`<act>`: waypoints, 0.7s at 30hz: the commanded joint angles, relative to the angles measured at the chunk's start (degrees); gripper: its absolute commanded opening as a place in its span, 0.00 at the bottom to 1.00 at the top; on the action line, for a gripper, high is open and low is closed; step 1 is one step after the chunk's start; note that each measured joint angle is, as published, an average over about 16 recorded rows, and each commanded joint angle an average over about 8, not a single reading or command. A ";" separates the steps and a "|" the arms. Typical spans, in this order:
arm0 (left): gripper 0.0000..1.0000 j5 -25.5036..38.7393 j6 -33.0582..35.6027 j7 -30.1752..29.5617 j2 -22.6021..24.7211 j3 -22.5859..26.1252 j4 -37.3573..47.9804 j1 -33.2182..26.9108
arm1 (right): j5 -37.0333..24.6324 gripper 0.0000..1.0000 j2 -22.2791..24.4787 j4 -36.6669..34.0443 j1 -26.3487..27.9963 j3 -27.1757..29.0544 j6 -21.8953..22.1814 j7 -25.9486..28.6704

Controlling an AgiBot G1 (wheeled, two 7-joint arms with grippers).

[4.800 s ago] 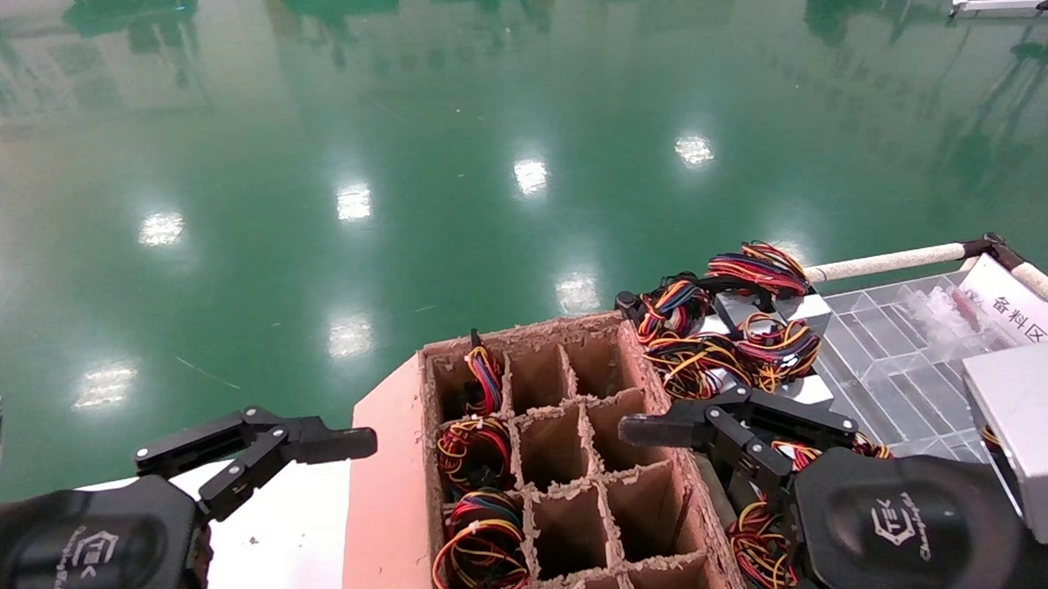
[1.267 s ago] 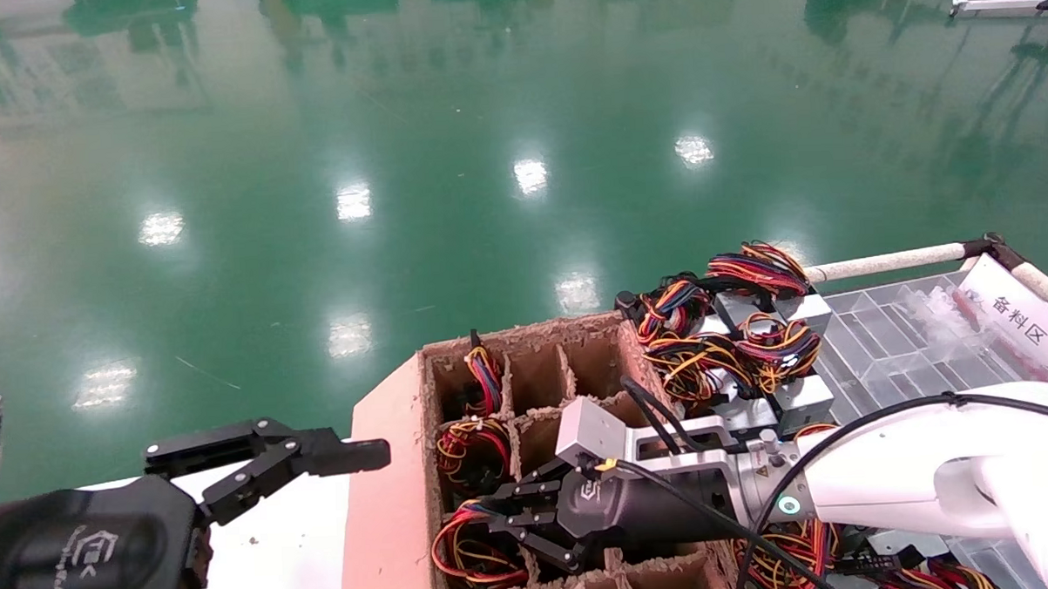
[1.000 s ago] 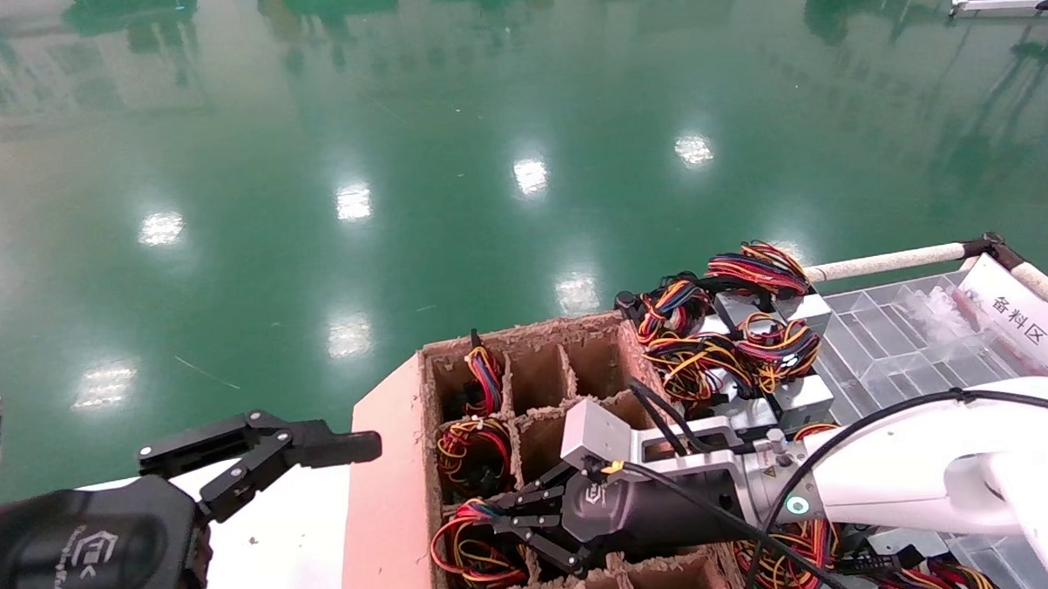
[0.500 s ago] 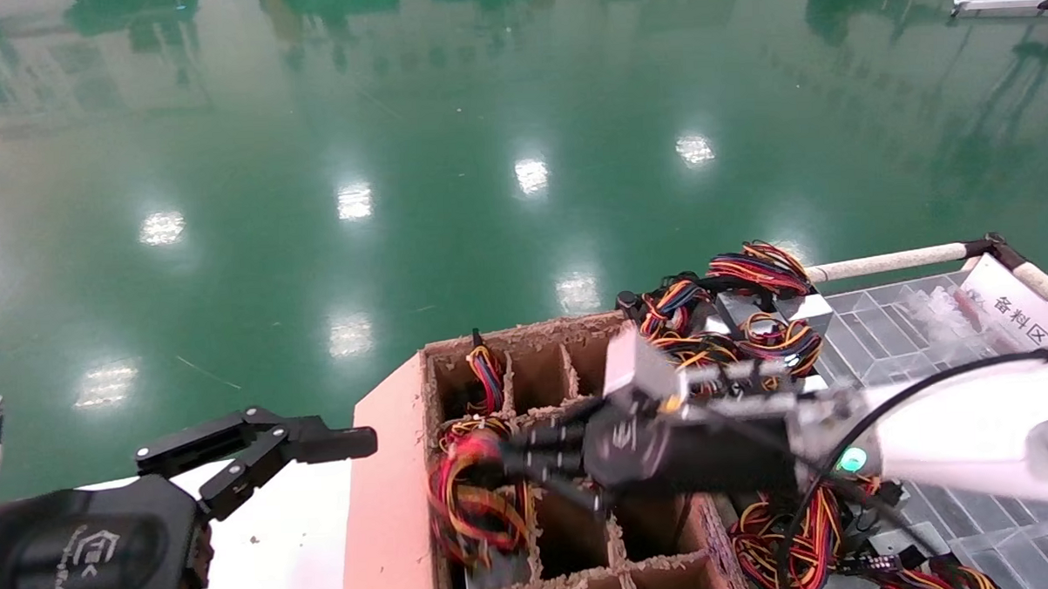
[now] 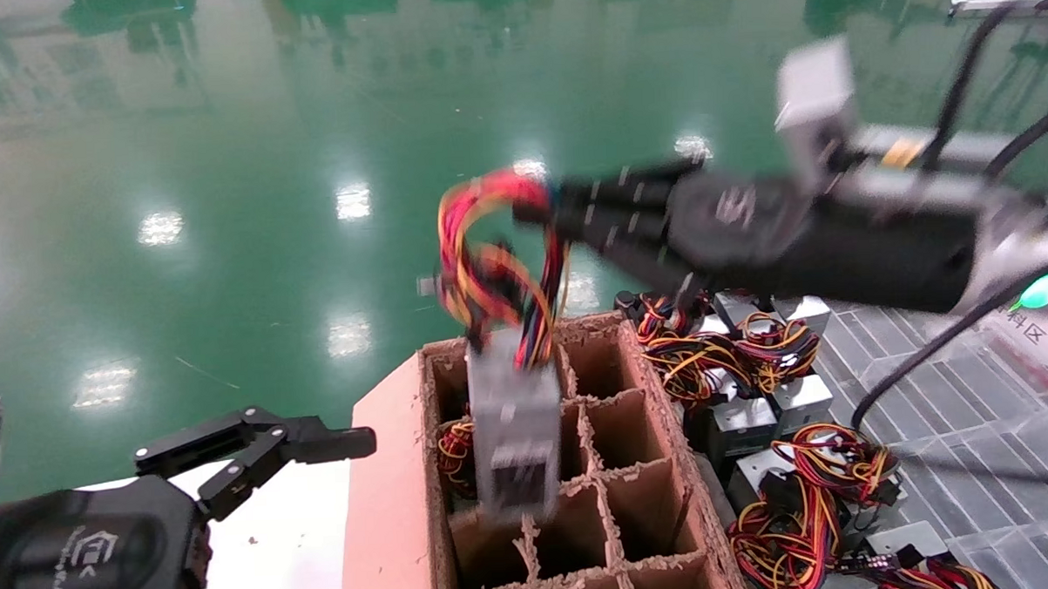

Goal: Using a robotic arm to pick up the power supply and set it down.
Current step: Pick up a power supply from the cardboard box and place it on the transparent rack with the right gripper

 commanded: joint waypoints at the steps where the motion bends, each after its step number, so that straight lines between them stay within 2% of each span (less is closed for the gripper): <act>1: 1.00 -0.01 0.00 0.00 0.00 0.01 0.00 0.00 | 1.85 0.00 1.44 2.12 1.36 -0.09 0.16 1.48; 8: 1.00 -0.02 -0.01 0.02 -0.01 0.03 0.00 -0.01 | 0.27 0.00 7.22 0.63 8.50 -2.09 0.98 2.89; 15: 1.00 -0.04 -0.03 0.03 -0.02 0.06 0.00 -0.01 | -5.39 0.00 12.41 -1.82 16.38 -5.22 0.99 1.24; 21: 1.00 -0.06 -0.04 0.04 -0.03 0.08 0.00 -0.02 | -11.19 0.00 15.92 -0.92 21.79 -9.45 0.39 -0.20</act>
